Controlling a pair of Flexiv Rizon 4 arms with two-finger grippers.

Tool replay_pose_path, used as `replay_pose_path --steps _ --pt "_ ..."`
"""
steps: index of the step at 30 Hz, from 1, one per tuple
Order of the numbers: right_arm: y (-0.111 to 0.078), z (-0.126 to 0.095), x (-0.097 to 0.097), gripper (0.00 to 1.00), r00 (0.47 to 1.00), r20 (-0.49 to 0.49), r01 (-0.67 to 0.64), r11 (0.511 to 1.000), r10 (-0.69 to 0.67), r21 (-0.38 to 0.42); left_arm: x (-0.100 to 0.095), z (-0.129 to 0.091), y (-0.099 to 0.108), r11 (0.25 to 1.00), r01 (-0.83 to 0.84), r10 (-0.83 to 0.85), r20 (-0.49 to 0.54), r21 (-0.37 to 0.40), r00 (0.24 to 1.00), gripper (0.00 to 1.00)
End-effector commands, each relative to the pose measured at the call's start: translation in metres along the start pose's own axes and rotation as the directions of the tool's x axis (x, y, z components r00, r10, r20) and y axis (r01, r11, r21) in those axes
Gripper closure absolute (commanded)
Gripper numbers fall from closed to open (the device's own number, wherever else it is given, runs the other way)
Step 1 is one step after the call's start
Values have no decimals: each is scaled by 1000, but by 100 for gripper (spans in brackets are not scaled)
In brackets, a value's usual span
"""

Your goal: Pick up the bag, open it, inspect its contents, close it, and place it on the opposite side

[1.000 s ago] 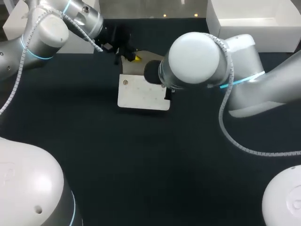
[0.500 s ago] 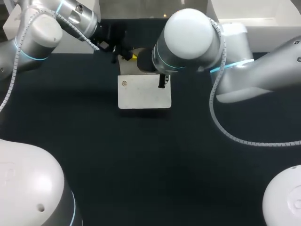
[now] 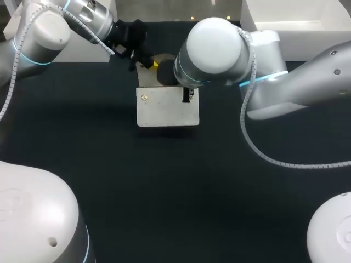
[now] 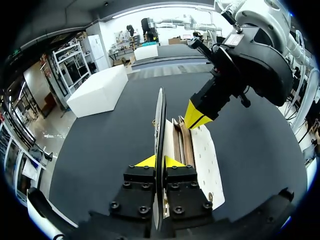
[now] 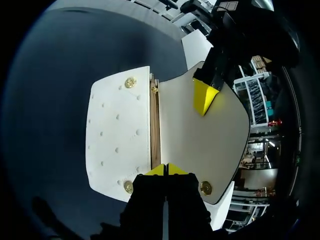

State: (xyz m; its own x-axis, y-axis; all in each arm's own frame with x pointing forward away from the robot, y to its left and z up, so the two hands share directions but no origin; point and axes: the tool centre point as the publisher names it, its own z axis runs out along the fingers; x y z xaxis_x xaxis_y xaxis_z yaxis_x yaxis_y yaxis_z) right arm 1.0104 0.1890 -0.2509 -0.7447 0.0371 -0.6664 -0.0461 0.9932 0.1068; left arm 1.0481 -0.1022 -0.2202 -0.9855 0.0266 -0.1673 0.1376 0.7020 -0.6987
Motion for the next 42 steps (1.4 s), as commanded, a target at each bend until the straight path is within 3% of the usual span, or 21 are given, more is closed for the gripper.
replay_pose_path --steps 1,14,35,42 --pt "0 11 1 100 1000 -7 4 1000 -4 9 1 -4 -3 1000 -1 1 -5 -1 1000 100" --pt "0 22 0 100 999 -45 27 999 -26 20 3 -9 -3 1000 12 -12 12 -5 1000 100" --pt "1 21 31 100 994 -101 47 999 -46 4 -4 -13 -5 998 53 -55 43 46 998 100" --pt "0 26 26 100 994 -100 43 999 -42 2 2 -15 -11 997 36 -37 22 61 999 100"
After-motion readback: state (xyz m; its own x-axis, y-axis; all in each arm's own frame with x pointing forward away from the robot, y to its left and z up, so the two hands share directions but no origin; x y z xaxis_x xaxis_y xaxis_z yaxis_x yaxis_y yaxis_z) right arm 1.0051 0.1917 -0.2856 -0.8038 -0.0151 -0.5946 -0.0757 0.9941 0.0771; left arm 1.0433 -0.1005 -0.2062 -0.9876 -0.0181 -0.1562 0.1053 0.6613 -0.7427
